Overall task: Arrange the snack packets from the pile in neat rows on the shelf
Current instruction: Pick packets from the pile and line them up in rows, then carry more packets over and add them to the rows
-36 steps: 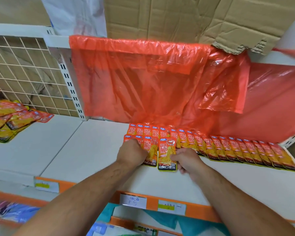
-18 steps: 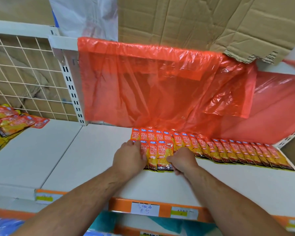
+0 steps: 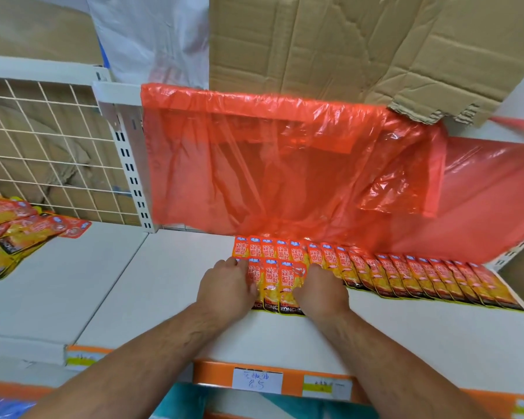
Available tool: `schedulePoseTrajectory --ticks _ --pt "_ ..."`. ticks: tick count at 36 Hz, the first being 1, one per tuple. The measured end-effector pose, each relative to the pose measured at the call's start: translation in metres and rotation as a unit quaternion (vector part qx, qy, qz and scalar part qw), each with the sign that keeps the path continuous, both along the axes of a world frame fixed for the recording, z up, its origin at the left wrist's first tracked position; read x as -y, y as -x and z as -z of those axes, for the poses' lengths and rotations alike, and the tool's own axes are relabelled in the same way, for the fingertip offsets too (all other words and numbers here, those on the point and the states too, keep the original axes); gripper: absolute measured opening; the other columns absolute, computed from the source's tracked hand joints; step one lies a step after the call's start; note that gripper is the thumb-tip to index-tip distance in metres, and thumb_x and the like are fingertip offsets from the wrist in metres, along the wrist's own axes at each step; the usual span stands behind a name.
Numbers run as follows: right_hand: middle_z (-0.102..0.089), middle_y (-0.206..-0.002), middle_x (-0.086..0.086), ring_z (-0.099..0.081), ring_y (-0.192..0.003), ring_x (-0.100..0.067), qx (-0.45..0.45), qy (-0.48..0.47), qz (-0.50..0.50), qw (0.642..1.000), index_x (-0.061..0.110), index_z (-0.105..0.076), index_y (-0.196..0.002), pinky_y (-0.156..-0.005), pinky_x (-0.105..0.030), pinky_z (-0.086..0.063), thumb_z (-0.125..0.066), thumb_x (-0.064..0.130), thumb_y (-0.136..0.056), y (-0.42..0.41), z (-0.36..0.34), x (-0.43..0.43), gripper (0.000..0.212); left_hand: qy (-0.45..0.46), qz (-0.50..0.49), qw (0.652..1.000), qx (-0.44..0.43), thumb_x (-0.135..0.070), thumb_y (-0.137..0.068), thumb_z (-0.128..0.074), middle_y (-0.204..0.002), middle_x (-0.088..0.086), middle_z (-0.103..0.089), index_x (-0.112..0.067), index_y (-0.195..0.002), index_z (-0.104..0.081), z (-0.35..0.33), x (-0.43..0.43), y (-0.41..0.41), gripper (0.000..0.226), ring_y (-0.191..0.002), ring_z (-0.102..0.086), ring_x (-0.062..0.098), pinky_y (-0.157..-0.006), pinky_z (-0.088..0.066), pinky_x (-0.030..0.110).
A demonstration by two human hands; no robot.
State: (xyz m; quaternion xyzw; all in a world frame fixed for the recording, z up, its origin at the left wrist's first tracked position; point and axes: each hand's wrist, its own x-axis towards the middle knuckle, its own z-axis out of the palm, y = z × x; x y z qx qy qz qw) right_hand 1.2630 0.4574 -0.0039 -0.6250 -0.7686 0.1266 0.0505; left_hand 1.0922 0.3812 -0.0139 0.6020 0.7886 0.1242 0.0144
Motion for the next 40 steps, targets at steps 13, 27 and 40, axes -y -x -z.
schedulePoseTrajectory --ticks 13,27,40 --pt "-0.036 -0.154 0.003 -0.030 -0.140 -0.023 0.017 -0.062 -0.276 0.959 0.029 -0.041 -0.146 -0.113 -0.039 -0.029 -0.049 0.050 -0.091 0.021 -0.002 0.018 0.059 0.039 -0.068 0.996 -0.040 -0.057 -0.087 -0.041 -0.146 -0.001 -0.047 -0.029 -0.143 -0.041 -0.003 0.037 0.008 0.063 -0.132 -0.042 0.024 -0.109 -0.035 0.040" --pt "-0.022 -0.162 0.005 -0.017 -0.147 -0.018 -0.014 -0.006 -0.421 0.907 0.030 -0.030 -0.153 -0.119 -0.033 -0.017 -0.047 0.052 -0.095 0.120 -0.009 0.083 0.065 0.051 -0.220 0.974 0.000 -0.058 -0.089 -0.037 -0.157 -0.002 -0.032 -0.030 -0.149 -0.033 -0.005 0.145 0.079 0.066 -0.142 -0.029 0.024 -0.116 -0.024 0.041" --pt "-0.024 -0.161 0.004 -0.018 -0.147 -0.018 -0.020 -0.017 -0.436 0.900 0.031 -0.033 -0.152 -0.119 -0.031 -0.017 -0.049 0.049 -0.094 0.268 -0.013 0.182 0.062 0.034 -0.238 0.971 0.009 -0.057 -0.091 -0.039 -0.160 -0.002 -0.027 -0.029 -0.151 -0.031 -0.007 0.251 0.221 0.066 -0.145 -0.024 0.024 -0.119 -0.017 0.041"
